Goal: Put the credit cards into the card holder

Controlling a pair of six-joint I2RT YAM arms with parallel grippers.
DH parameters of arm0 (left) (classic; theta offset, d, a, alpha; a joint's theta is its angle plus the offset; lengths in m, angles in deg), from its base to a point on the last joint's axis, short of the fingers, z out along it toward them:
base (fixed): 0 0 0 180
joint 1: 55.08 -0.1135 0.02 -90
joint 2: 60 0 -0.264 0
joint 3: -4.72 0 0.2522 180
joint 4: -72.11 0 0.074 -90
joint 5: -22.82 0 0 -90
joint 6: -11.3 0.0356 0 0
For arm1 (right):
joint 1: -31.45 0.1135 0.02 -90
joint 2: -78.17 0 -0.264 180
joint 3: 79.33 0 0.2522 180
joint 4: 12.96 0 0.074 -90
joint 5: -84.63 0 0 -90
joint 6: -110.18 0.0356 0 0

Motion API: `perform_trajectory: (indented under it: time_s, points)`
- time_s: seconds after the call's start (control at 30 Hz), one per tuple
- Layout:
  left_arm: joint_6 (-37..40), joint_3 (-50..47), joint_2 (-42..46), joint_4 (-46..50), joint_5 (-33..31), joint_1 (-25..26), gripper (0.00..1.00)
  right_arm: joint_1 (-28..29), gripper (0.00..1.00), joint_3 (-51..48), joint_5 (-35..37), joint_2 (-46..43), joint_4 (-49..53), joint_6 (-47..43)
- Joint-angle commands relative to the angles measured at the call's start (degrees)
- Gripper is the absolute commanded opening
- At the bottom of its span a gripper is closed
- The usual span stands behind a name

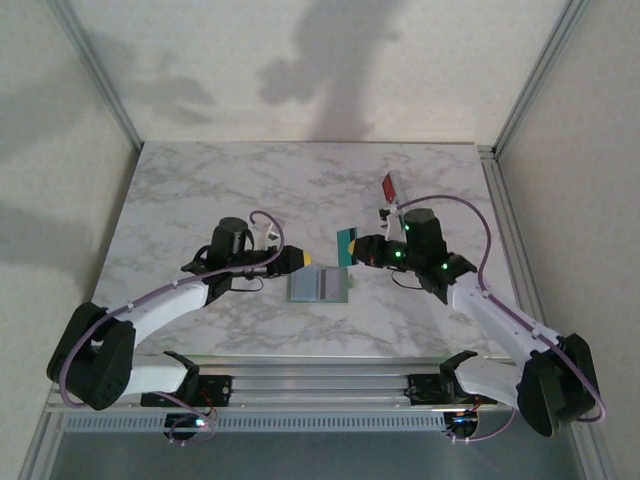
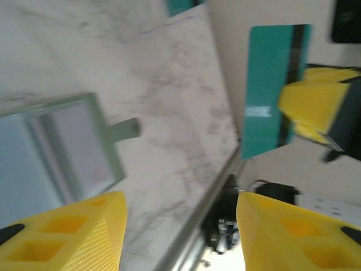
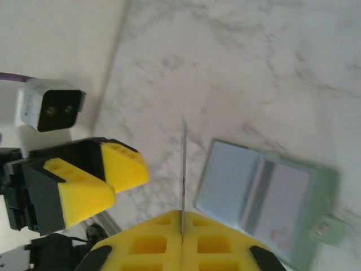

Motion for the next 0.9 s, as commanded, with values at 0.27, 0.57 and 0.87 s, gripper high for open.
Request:
perform_trajectory:
  time_s: [0.27,0.57,0.87]
  points:
    - [-8.53,5.06,1.49,-13.61,11.03,0.99,0.49,2.71,0.00,-4.35,-9.79,1.42,-29.68,14.90]
    - [-9.99,6.55,-0.34,-15.87,10.68,1.30,0.23,4.22,0.00,-2.91,-13.24,6.55,-33.39,15.20]
    - [-8.79,6.99,-1.17,-14.44,9.90,1.22,0.00,4.19,0.09,-1.51,-14.69,9.33,-33.85,15.99]
